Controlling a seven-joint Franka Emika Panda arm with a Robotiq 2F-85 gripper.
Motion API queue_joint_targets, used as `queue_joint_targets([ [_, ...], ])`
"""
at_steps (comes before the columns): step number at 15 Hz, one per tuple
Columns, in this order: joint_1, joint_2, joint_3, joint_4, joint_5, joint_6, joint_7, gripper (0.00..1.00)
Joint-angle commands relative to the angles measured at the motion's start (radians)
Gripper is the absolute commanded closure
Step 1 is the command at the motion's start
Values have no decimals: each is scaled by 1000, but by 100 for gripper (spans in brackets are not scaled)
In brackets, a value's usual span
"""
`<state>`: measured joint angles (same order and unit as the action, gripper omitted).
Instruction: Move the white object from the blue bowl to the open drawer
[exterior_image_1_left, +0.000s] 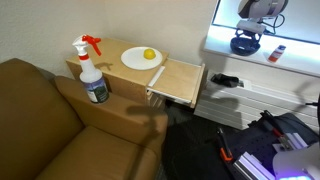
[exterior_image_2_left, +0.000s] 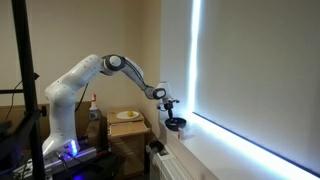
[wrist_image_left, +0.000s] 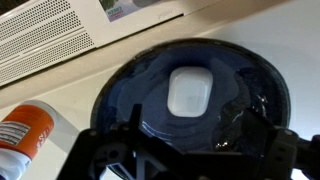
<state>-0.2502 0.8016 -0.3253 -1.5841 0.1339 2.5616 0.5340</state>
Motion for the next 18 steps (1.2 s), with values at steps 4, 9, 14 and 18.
queue_joint_targets([
  [4, 11, 37, -18, 37, -3, -30, 19, 0],
  [9, 6, 107, -17, 73, 7, -22, 47, 0],
  [14, 1, 102, -7, 60, 9, -20, 37, 25],
  [18, -11, 103, -3, 57, 13, -12, 26, 48],
])
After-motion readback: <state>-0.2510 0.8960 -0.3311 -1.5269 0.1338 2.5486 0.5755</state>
